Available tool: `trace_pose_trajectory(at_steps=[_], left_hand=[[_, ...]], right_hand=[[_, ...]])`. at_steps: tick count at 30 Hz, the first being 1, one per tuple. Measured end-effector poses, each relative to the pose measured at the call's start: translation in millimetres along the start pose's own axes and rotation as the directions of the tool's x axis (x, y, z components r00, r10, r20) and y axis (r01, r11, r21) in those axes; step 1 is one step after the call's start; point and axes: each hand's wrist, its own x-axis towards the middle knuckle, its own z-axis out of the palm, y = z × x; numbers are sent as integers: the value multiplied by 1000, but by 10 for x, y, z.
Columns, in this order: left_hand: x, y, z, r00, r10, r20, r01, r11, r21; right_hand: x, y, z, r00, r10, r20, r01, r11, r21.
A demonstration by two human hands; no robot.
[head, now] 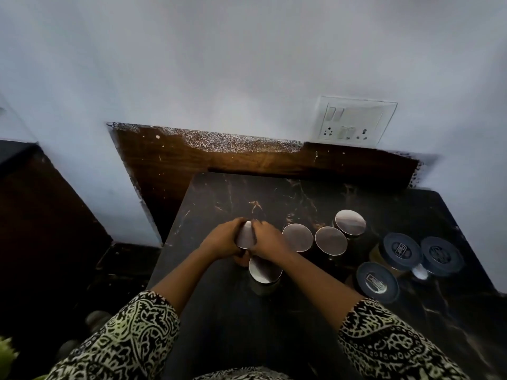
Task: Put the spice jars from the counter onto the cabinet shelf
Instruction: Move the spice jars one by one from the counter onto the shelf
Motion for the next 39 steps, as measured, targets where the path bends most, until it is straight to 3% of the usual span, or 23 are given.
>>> trace_pose_trajectory(at_steps=[3,8,12,17,25,30,35,39], left_hand=[[-31,82,-198,997,36,-67,-37,999,-7],[-100,364,-720,969,121,-214,-119,993,23],[-169,677,-1146,946,141,-294,-193,969,-157],[-291,1154,-1462,931,175,-320,-316,824,-470],[-383,2020,-1731,852,269,-449,-497,688,-529],[-418,2585,-1810,822,263,-505,-550,600,-581],[-430,3151,-1792,799,295,-525,-594,525,-610],[-430,3512,-1660,759,300,-577,-643,479,-598]], right_hand=[[0,19,-185,999,-47,-24,47,999,12],[-155,-11,-782,966,-177,-188,198,975,103],[-399,-57,-1376,930,-214,-300,287,931,227],[-734,19,-1955,879,-207,-429,362,876,319],[-1208,282,-2614,776,-155,-612,499,745,443],[-1501,595,-2987,763,-201,-614,562,675,477],[-1780,875,-3202,806,-312,-503,574,620,535],[-1946,1055,-3318,777,-229,-587,586,602,542]])
